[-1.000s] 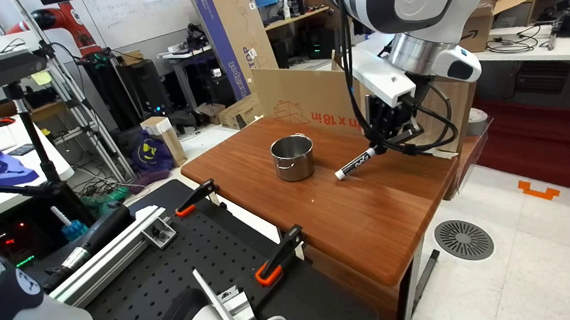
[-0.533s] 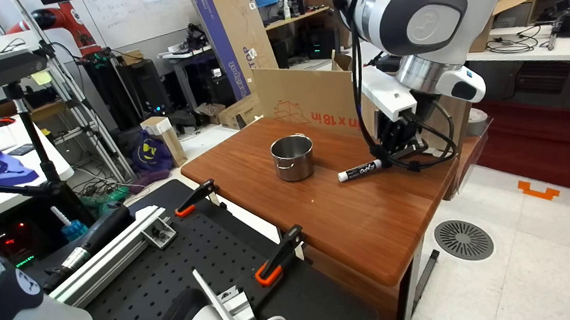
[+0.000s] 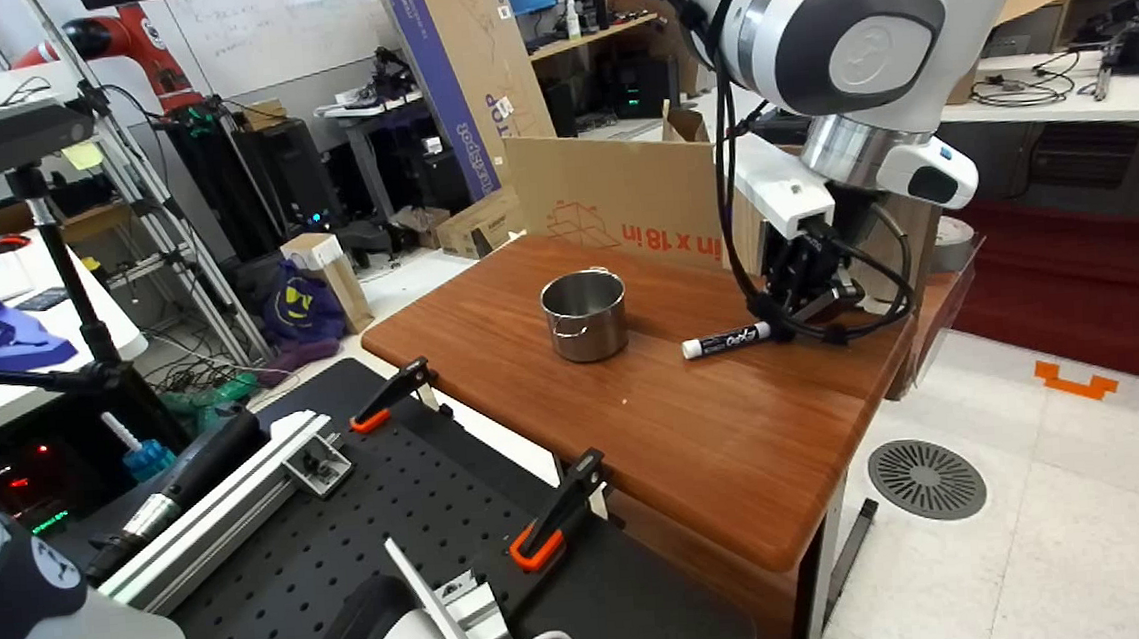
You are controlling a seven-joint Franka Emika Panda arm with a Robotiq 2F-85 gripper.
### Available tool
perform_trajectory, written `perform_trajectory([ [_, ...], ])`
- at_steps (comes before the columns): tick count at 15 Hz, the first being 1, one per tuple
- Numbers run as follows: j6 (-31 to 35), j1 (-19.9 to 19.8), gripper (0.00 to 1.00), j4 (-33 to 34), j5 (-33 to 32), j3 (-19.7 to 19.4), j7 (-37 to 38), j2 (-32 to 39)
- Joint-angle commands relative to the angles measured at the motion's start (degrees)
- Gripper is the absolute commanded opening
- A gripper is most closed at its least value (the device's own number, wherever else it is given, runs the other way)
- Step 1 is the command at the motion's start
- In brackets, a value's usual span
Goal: Put the marker on the desk
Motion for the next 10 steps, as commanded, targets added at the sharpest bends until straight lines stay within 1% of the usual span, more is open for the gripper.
perform_trajectory([
  [1, -2.7, 0.7, 0.66, 3.0, -1.8, -0.7, 2.0, 1.6],
  [4, -2.7, 0.9, 0.88, 2.9, -2.2, -0.6, 2.2, 1.4],
  [5, -2.8, 1.0, 0.97, 2.9, -2.2, -0.5, 2.1, 1.4],
  [7, -2.8, 1.0, 1.00, 2.4, -2.1, -0.3, 1.8, 0.8],
  [10, -1.9, 0.7, 1.00, -0.1, -1.7, 0.0, 0.5, -1.4],
])
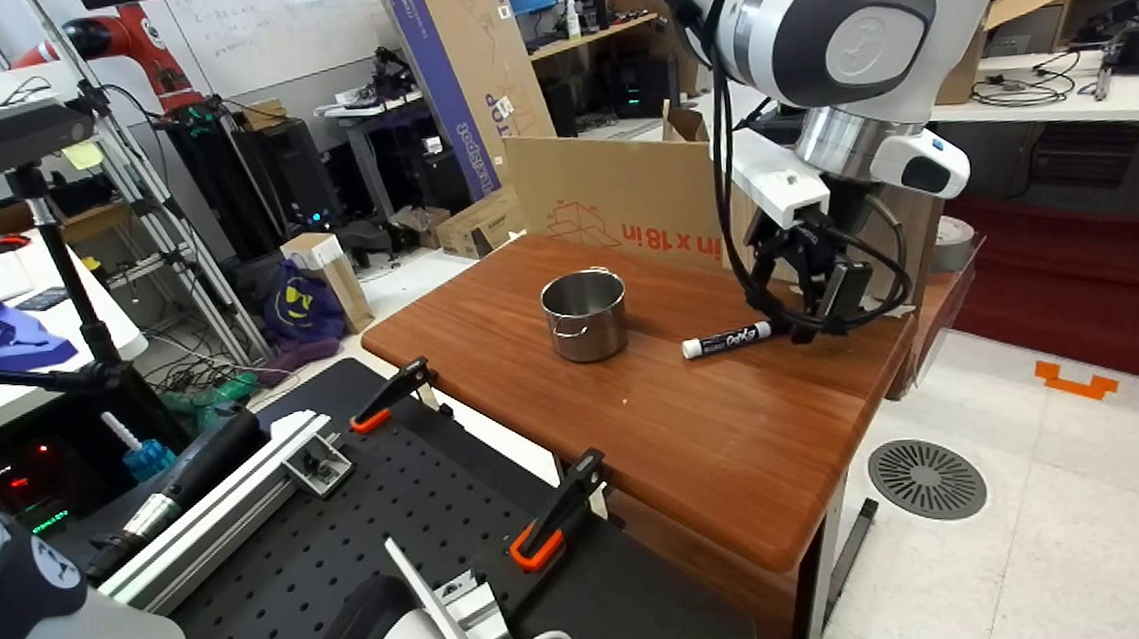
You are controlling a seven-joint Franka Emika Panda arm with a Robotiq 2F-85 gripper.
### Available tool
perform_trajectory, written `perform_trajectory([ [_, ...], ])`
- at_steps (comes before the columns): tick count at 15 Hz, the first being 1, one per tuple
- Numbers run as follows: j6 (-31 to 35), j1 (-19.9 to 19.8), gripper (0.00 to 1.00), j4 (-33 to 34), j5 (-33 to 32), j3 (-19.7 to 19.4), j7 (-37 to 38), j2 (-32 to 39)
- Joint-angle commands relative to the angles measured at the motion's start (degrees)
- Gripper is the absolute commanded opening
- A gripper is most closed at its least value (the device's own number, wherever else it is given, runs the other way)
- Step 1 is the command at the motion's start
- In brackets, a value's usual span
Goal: Put the marker on the desk
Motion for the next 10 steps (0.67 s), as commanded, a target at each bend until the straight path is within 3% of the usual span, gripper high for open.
perform_trajectory([
  [1, -0.8, -0.2, 1.00, -2.1, -0.4, 0.1, -1.1, -2.4],
  [7, 1.4, 0.7, 1.00, -9.4, -1.0, -0.2, -3.3, -9.8],
  [8, -0.2, -0.1, 1.00, -5.6, 0.0, 0.0, -2.7, -7.0],
  [10, -0.1, 0.3, 1.00, -7.4, 0.0, 0.0, -2.8, -8.6],
])
